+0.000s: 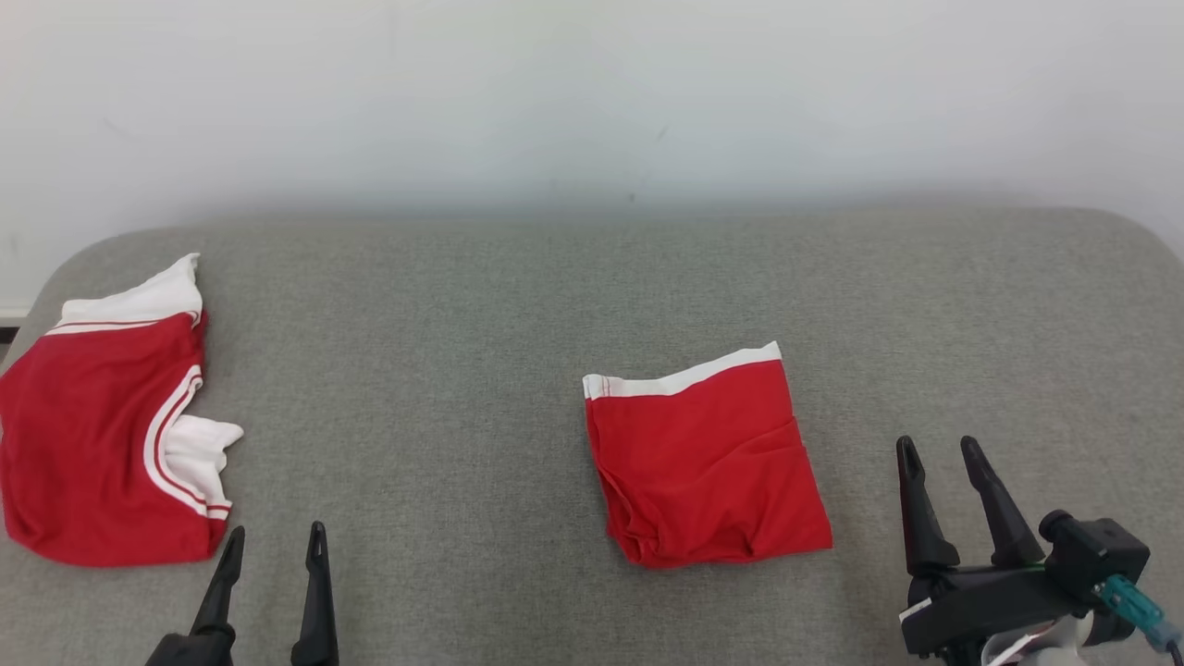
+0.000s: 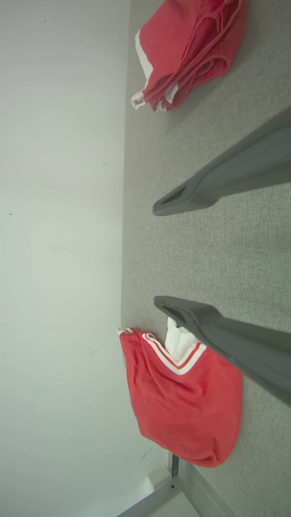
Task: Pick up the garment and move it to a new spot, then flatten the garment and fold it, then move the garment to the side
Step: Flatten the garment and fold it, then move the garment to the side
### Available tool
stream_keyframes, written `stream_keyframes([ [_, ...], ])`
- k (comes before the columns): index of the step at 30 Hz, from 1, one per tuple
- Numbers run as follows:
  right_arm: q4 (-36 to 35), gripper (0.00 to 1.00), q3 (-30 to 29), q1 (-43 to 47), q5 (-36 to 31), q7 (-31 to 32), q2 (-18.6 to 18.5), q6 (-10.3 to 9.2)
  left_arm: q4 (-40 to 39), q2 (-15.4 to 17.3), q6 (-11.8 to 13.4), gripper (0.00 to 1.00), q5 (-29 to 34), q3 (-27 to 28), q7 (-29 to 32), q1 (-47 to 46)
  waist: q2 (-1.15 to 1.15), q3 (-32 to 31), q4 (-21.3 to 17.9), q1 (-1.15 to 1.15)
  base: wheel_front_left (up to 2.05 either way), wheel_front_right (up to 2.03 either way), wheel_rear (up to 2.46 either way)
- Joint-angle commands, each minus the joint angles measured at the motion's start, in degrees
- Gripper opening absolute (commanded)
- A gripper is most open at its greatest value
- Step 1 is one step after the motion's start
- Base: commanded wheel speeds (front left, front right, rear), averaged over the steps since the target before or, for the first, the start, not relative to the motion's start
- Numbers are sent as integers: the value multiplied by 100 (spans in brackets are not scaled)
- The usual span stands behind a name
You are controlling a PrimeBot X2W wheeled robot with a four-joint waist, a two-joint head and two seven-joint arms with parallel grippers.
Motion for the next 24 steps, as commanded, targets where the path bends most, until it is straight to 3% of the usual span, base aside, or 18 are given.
stream_keyframes([
  [1, -97, 100, -36, 149, -61, -52, 105, -14, -27, 35, -17, 100, 56, 38, -21, 98, 0, -67, -107, 0, 0, 0, 0],
  [24, -758, 100, -572, 976, -645, -87, 620, -14, -15, 17, 3, 100, 185, 298, -21, 295, 0, -259, -198, 0, 0, 0, 0],
])
